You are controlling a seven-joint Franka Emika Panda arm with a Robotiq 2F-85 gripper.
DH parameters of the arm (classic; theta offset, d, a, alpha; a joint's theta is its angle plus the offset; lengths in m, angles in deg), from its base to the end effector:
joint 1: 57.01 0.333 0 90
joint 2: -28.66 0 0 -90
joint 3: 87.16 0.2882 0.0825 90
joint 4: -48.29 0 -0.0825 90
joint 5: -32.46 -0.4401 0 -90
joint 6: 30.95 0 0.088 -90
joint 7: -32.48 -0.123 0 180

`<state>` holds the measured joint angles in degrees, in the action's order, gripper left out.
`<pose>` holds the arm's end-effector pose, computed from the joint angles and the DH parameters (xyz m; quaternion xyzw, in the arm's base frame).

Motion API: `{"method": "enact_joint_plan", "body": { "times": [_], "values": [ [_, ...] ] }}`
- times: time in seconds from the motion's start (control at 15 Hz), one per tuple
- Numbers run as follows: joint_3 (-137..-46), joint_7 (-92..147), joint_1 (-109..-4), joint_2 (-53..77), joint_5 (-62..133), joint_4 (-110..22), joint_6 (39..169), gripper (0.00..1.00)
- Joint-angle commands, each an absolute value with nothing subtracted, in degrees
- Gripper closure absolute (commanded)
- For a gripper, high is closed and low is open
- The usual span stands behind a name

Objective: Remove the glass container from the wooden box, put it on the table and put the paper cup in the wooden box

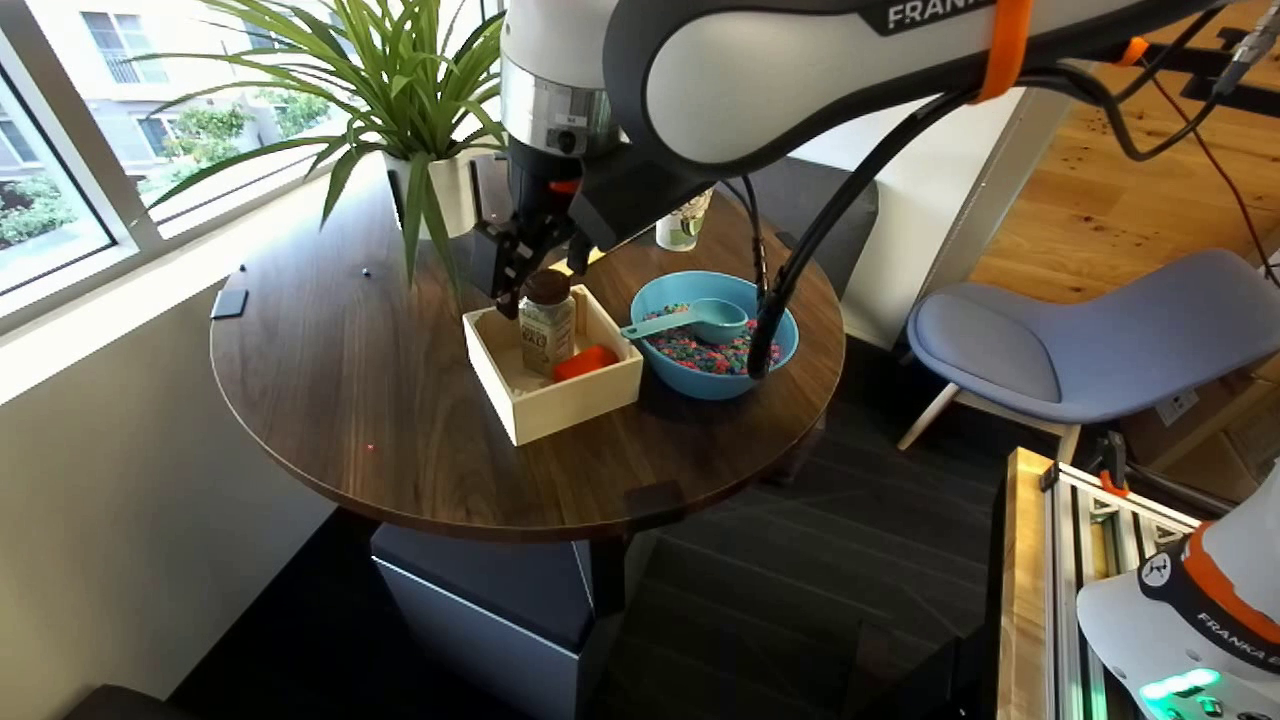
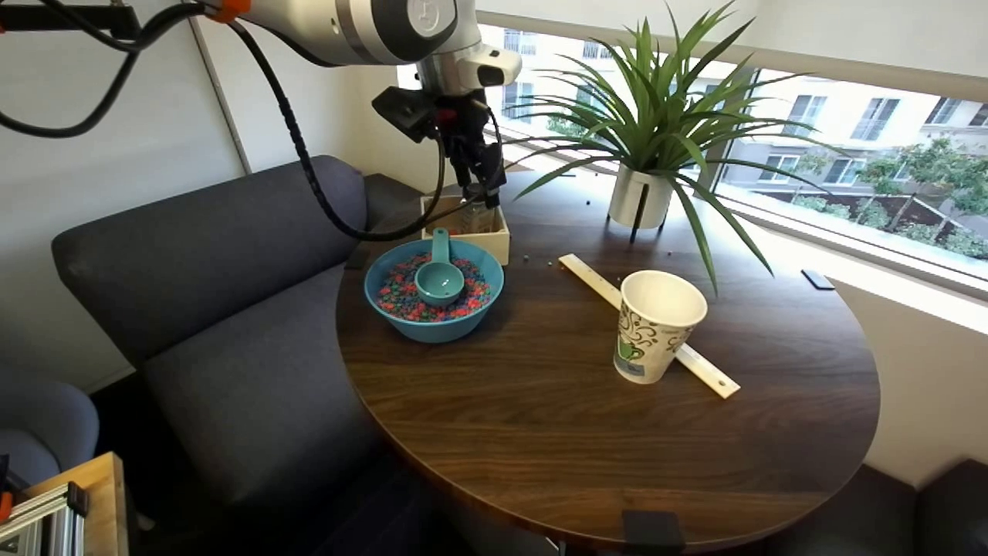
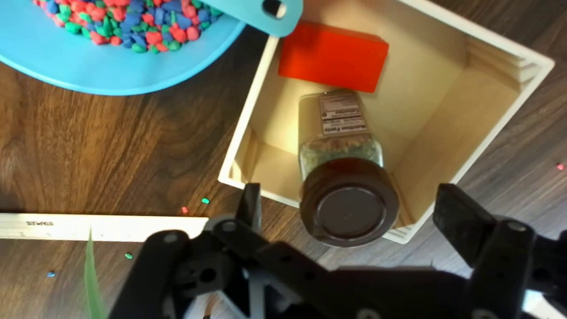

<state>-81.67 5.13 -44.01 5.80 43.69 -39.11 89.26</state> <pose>0.7057 0.2153 0.3874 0.9928 -0.0405 0.1081 0.0307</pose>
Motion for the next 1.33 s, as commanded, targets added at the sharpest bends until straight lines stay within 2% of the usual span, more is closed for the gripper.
{"method": "enact_joint_plan", "body": {
  "times": [0.0,0.07,0.13,0.33,0.53,1.0,1.27],
  "values": [
    [-81.93,9.16,-44.44,4.48,40.26,-39.39,89.32,0.05],
    [-82.12,9.60,-44.32,4.30,40.38,-39.48,89.41,0.26],
    [-82.33,9.46,-44.23,4.04,40.46,-39.59,90.04,0.30],
    [-82.61,9.06,-43.99,3.80,40.64,-39.65,89.90,0.56],
    [-82.78,8.66,-43.85,4.48,40.87,-39.78,89.61,0.76],
    [-83.85,6.85,-46.30,16.93,37.03,-43.27,85.11,0.76],
    [-86.62,-1.46,-47.92,25.47,42.40,-44.58,77.52,0.76]
  ]
}}
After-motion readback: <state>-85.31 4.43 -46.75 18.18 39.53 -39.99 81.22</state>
